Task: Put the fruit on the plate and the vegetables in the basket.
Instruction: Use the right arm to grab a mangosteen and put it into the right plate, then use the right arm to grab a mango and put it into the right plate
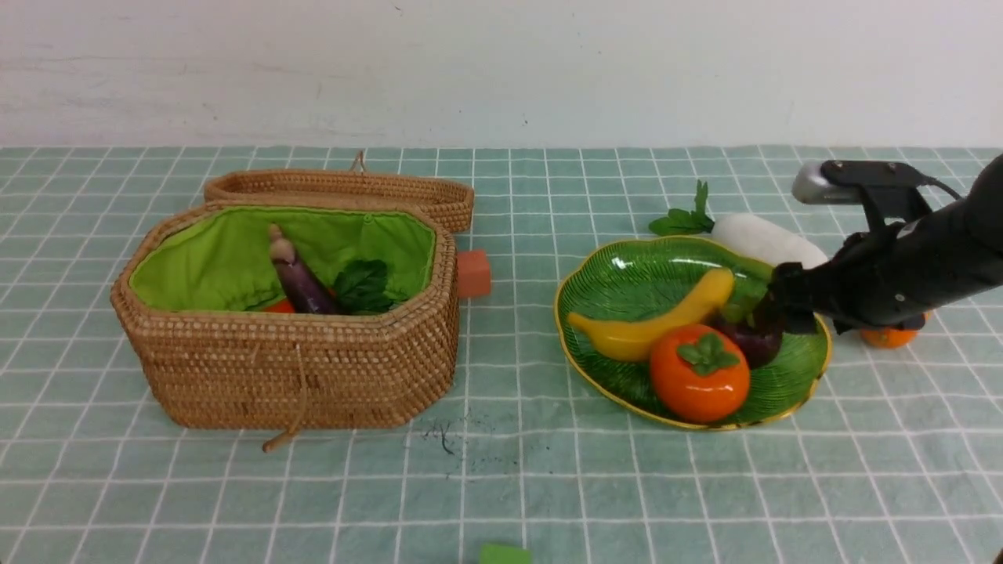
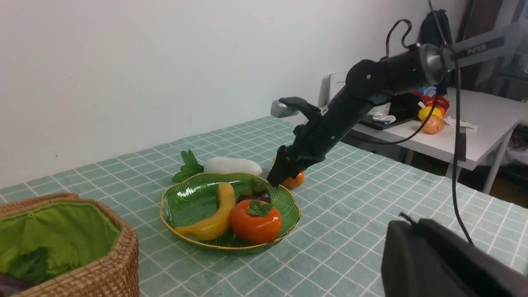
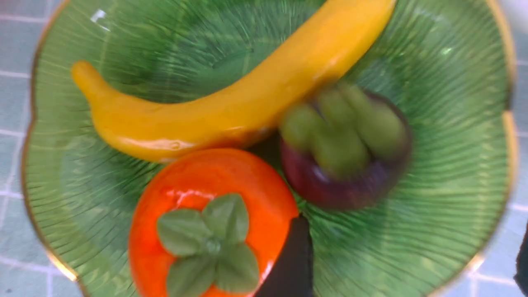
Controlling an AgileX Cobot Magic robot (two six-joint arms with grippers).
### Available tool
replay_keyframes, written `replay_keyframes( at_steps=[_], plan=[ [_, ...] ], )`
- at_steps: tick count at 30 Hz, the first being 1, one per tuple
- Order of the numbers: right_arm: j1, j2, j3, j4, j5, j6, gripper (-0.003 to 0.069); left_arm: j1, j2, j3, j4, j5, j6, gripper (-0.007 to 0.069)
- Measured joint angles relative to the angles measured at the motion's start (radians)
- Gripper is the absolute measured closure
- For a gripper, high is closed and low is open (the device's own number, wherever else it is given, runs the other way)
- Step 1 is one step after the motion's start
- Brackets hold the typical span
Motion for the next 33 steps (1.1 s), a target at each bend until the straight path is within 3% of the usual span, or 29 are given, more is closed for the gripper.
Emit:
replay_keyframes(
  at_steps=[3, 6, 9, 16, 23, 30, 33],
  plan=[
    [-0.004, -0.033, -0.024, -0.08, 0.048, 0.11, 0.0027, 0.0, 0.008, 0.0, 0.001, 0.0, 0.0, 0.0637],
    [-0.039, -0.043, -0.108, -0.246, 0.147, 0.356, 0.0069, 0.0, 0.028, 0.0, 0.001, 0.008, 0.0, 0.0637],
    [-0.099, 0.022, -0.23, -0.368, 0.218, 0.493, 0.0078, 0.0, 0.059, 0.0, 0.001, 0.029, 0.0, 0.0637],
    [-0.194, 0.287, -0.504, -0.323, 0.344, 0.534, 0.0048, 0.0, 0.089, 0.0, 0.001, 0.037, 0.0, 0.0637],
    [-0.226, 0.522, -0.716, -0.268, 0.439, 0.532, 0.0046, 0.0, 0.089, 0.001, 0.001, 0.04, 0.0, 0.0637],
    [-0.229, 0.596, -0.785, -0.231, 0.465, 0.521, 0.0075, 0.0, 0.089, 0.001, 0.001, 0.04, 0.0, 0.0633],
    [-0.229, 0.596, -0.786, -0.231, 0.464, 0.438, 0.0086, 0.0, 0.089, 0.001, 0.001, 0.04, 0.0, 0.0629]
  ],
)
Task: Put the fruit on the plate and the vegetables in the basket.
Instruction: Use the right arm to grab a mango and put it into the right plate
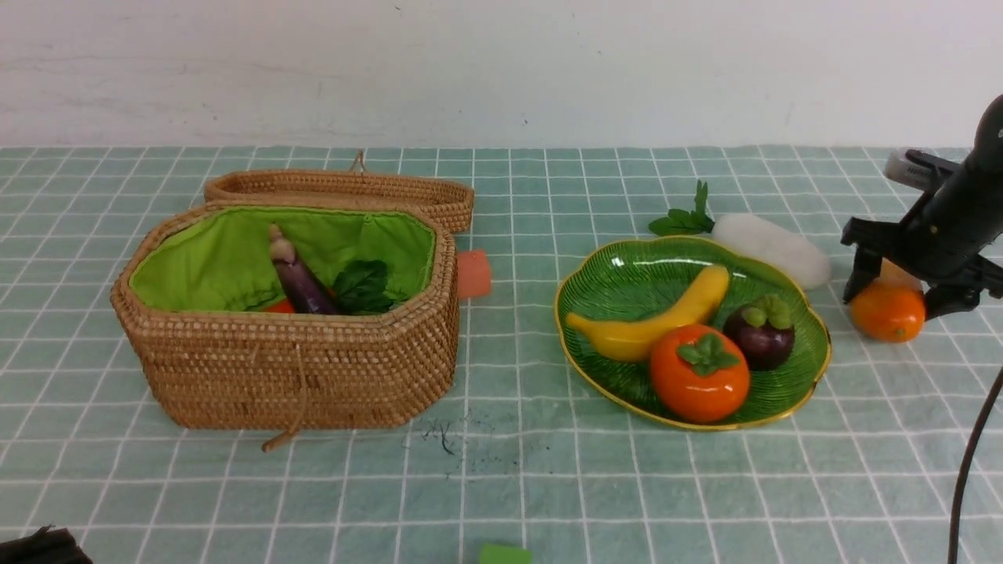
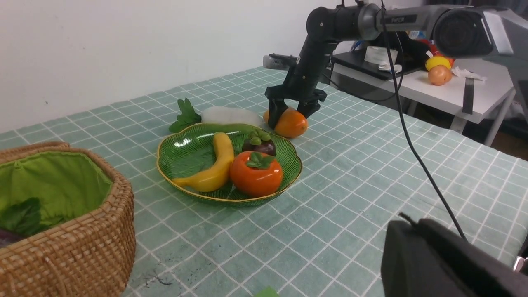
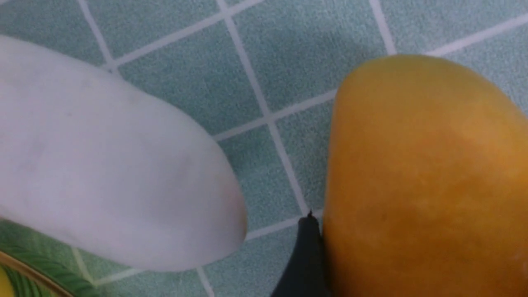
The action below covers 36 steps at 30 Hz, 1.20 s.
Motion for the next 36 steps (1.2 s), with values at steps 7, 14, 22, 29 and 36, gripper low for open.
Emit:
replay_keyframes(
  at_steps=[7, 14, 22, 29, 36],
  plan=[
    [0.0, -0.034, 0.003, -0.034, 0.047, -0.086, 0.0086, 0.0, 0.0, 0.0, 0.0, 0.0, 0.0, 0.0627],
    [0.132, -0.224, -0.004, 0.152, 0.109, -0.544, 0.0086, 0.0, 0.0, 0.001, 0.008, 0.0, 0.0, 0.0626],
    [0.364, -0.183, -0.001, 0.195, 0.123, -1.255, 0.0086, 0.0, 0.0, 0.001, 0.03, 0.001, 0.0, 0.0621],
    [0.432, -0.077, 0.0, 0.112, -0.118, -1.299, 0.0086, 0.0, 0.0, 0.001, 0.032, 0.027, 0.0, 0.062],
    [0.437, -0.045, 0.001, 0.071, -0.172, -1.299, 0.0006, 0.0, 0.0, 0.001, 0.034, 0.034, 0.001, 0.062]
  ],
)
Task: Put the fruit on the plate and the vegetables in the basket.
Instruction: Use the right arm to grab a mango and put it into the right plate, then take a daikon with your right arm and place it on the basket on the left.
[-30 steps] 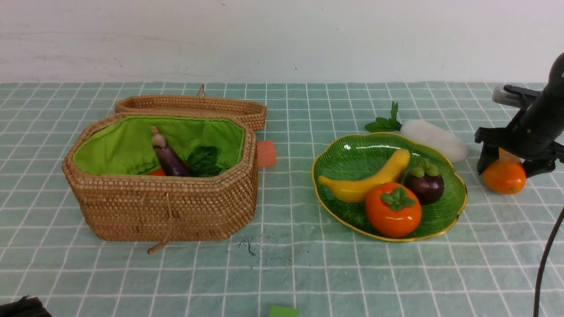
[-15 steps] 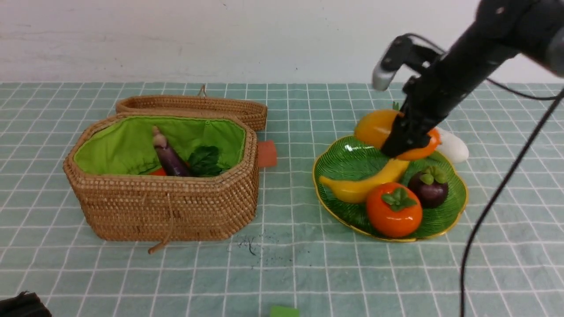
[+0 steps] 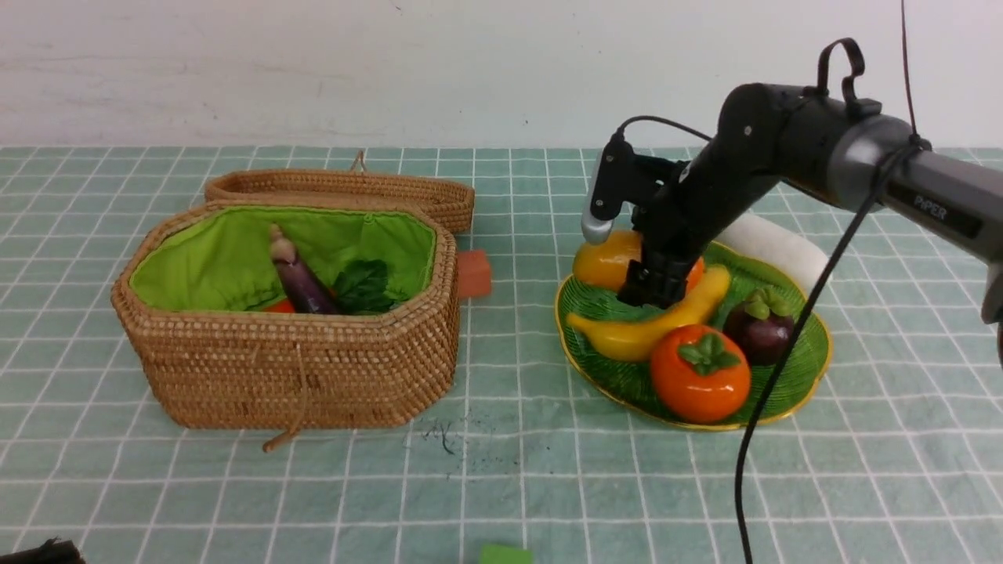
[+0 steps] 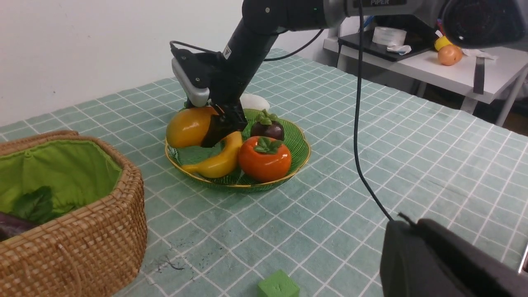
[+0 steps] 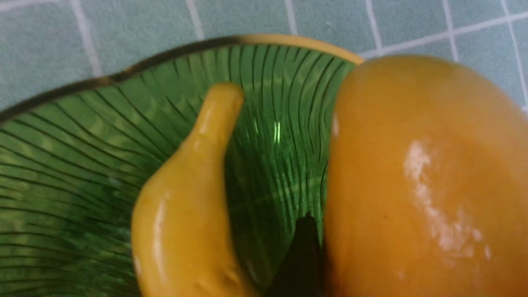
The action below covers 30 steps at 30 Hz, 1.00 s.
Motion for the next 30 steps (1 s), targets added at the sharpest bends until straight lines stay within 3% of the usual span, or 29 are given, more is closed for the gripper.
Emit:
replay_keyframes(
  at_steps=[3, 7, 13, 15, 16, 18, 22, 23, 26, 30],
  plan=[
    [0.0, -0.013, 0.0, -0.024, 0.013, 0.031, -0.0019, 0.0, 0.0, 0.0, 0.0, -0.001, 0.0, 0.062],
    [0.0, -0.055, 0.001, -0.045, 0.04, 0.088, 0.0006, 0.0, 0.0, 0.0, 0.0, -0.002, 0.0, 0.062],
    [-0.037, -0.167, -0.001, -0.167, 0.064, 0.301, 0.0146, 0.0, 0.002, 0.0, 0.0, -0.015, -0.001, 0.0621],
    [-0.126, -0.181, -0.002, -0.191, 0.048, 0.477, 0.0235, 0.0, 0.02, 0.0, 0.0, -0.044, -0.001, 0.0621],
    [-0.126, -0.181, -0.002, -0.191, 0.048, 0.488, 0.0235, 0.0, 0.022, 0.0, 0.0, -0.046, -0.001, 0.0621],
    [-0.217, -0.159, -0.002, -0.15, 0.048, 0.586, 0.0267, 0.0, 0.056, 0.0, 0.0, -0.079, -0.001, 0.0621],
    [-0.322, -0.092, -0.009, -0.019, 0.067, 0.587, 0.0253, 0.0, 0.114, 0.0, 0.0, -0.137, -0.001, 0.0621],
    [-0.359, -0.046, -0.032, 0.087, 0.086, 0.552, 0.0217, 0.0, 0.141, 0.0, 0.0, -0.167, -0.001, 0.0621],
    [-0.388, 0.017, -0.099, 0.21, 0.112, 0.506, 0.0144, 0.0, 0.176, 0.0, 0.0, -0.217, -0.001, 0.0621],
    [-0.386, 0.082, -0.201, 0.267, 0.115, 0.464, 0.0061, 0.0, 0.211, 0.0, 0.0, -0.248, -0.001, 0.0621]
  ],
)
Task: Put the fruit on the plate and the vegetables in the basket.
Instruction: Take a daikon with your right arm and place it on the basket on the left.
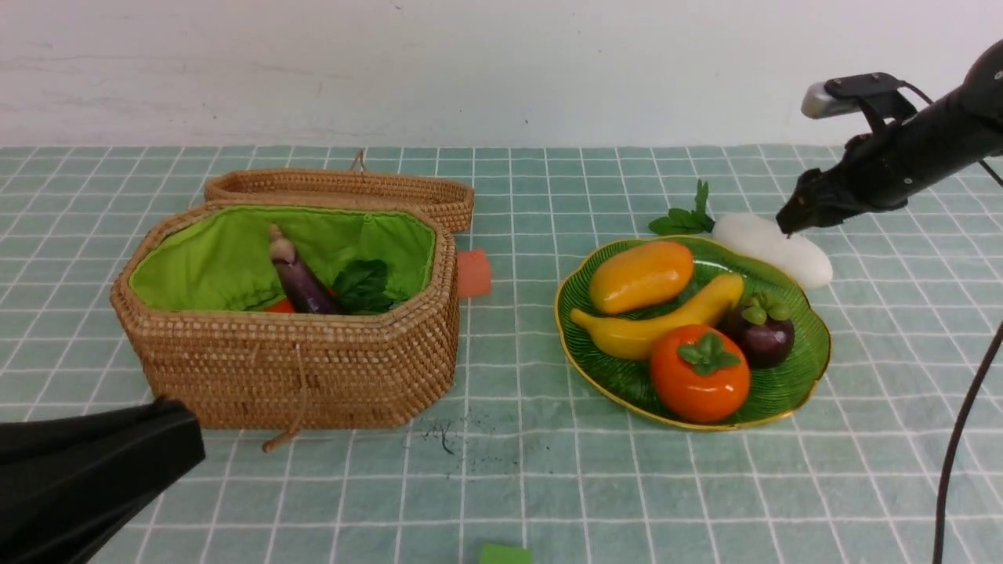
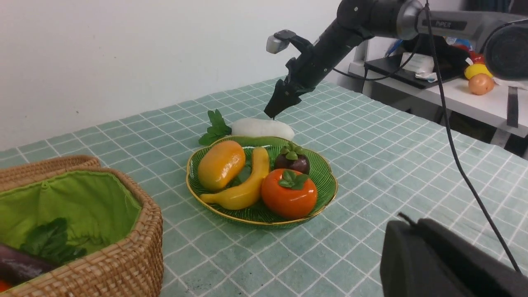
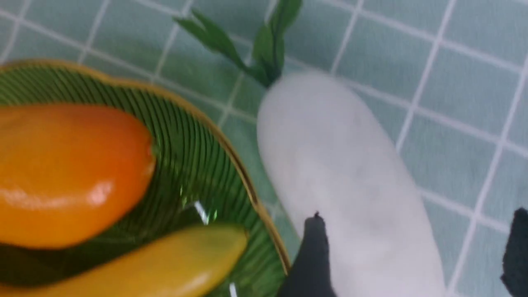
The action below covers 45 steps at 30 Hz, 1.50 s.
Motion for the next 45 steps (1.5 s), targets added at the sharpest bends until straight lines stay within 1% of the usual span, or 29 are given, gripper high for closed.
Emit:
replay_keyframes(
  at_steps=[4, 13, 23, 24, 25, 26, 28, 30, 33, 37, 40, 41, 42, 43, 44, 45],
  plan=[
    [0.007, 0.051, -0.062, 0.018, 0.0, -0.015, 0.0042, 0.0, 0.011, 0.0, 0.0, -0.002, 0.0, 0.0621],
    [0.008, 0.131, -0.08, 0.012, -0.013, -0.019, 0.0051, 0.0, 0.011, 0.0, -0.002, -0.004, 0.0, 0.0621],
    [0.008, 0.171, -0.082, -0.002, -0.045, -0.021, 0.0092, 0.0, 0.011, 0.0, -0.011, -0.004, -0.001, 0.0621],
    [0.008, 0.176, -0.084, -0.005, -0.052, -0.023, 0.0117, 0.0, 0.011, 0.0, -0.012, -0.004, -0.001, 0.0621],
    [0.008, 0.176, -0.084, -0.007, -0.052, -0.023, 0.0121, 0.0, 0.011, 0.0, -0.012, -0.004, -0.001, 0.0621],
    [0.008, 0.176, -0.085, -0.013, -0.052, -0.023, 0.0142, 0.0, 0.011, 0.0, -0.012, -0.003, -0.001, 0.0621],
    [0.008, 0.176, -0.085, -0.017, -0.052, -0.02, 0.0141, 0.0, 0.011, 0.0, -0.012, -0.001, -0.001, 0.0621],
    [0.008, 0.168, -0.086, -0.027, -0.036, -0.009, 0.0141, 0.0, 0.011, 0.0, -0.011, 0.011, -0.001, 0.0621],
    [0.008, 0.113, -0.084, -0.028, 0.048, 0.001, 0.0141, 0.0, 0.011, 0.0, 0.009, 0.041, -0.001, 0.0621],
    [0.027, -0.002, -0.084, 0.026, 0.165, 0.008, 0.0141, 0.0, 0.011, 0.0, 0.088, 0.077, -0.028, 0.0621],
    [0.093, -0.125, -0.085, 0.107, 0.257, 0.002, 0.0141, 0.0, 0.011, 0.0, 0.215, 0.091, -0.133, 0.0621],
    [0.122, -0.154, -0.086, 0.138, 0.27, -0.007, 0.0141, 0.0, 0.011, 0.0, 0.26, 0.097, -0.176, 0.0621],
    [0.171, -0.195, -0.087, 0.171, 0.279, -0.019, 0.0141, 0.0, 0.011, 0.0, 0.333, 0.11, -0.246, 0.0621],
    [0.198, -0.219, -0.088, 0.197, 0.278, -0.029, 0.0141, 0.0, 0.011, 0.0, 0.401, 0.126, -0.313, 0.0621],
    [0.237, -0.239, -0.089, 0.223, 0.274, -0.045, 0.0141, 0.0, 0.011, 0.0, 0.444, 0.143, -0.369, 0.0621],
    [0.331, -0.268, -0.09, 0.277, 0.252, -0.084, 0.0141, 0.0, 0.011, 0.0, 0.573, 0.186, -0.491, 0.0621]
  ],
)
